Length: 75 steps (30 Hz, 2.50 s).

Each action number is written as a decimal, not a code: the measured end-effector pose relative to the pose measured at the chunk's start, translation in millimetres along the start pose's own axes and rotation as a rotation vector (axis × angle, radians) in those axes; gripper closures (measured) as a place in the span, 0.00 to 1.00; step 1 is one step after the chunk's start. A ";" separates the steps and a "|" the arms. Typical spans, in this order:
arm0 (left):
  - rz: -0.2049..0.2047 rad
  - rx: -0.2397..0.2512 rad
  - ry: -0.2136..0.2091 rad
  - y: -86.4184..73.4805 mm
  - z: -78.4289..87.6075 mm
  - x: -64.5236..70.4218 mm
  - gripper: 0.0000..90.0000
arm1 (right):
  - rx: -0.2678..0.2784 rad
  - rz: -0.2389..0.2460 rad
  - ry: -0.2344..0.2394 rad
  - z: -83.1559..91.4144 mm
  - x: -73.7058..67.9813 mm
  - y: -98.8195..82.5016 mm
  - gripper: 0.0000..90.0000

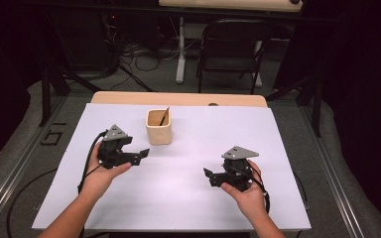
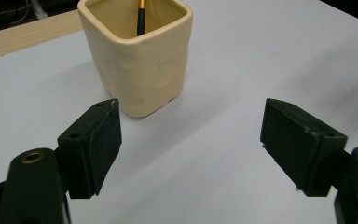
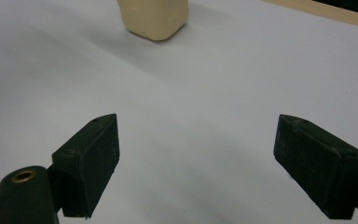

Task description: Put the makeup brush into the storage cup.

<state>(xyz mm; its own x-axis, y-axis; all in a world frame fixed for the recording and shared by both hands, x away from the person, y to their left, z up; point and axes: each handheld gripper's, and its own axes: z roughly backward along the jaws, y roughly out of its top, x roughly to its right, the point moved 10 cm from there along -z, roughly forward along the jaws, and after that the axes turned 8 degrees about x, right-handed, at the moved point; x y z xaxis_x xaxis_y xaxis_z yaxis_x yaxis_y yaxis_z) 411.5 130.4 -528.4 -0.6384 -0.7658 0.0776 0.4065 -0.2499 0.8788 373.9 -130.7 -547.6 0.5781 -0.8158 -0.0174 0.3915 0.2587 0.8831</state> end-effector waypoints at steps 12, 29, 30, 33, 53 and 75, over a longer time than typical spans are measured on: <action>0.000 0.013 0.011 -23.8 10.2 2.6 0.23 | -0.030 -0.008 -0.050 13.8 20.8 -26.2 0.15; 0.011 0.032 0.026 -45.7 17.6 -1.7 0.23 | -0.027 -0.004 -0.070 20.4 29.0 -38.7 0.15; 0.015 0.030 0.026 -47.7 17.7 -1.9 0.24 | -0.018 -0.002 -0.072 20.2 29.5 -39.4 0.15; 0.004 0.017 0.037 -54.0 17.7 -4.0 0.24 | -0.021 0.008 -0.084 22.1 32.3 -42.9 0.16; 0.004 0.013 0.054 -69.9 15.5 -9.6 0.25 | -0.043 0.000 -0.106 19.0 43.1 -58.7 0.16; 0.018 0.004 0.063 -76.1 10.7 -14.3 0.25 | -0.061 -0.034 -0.117 14.8 51.1 -69.3 0.16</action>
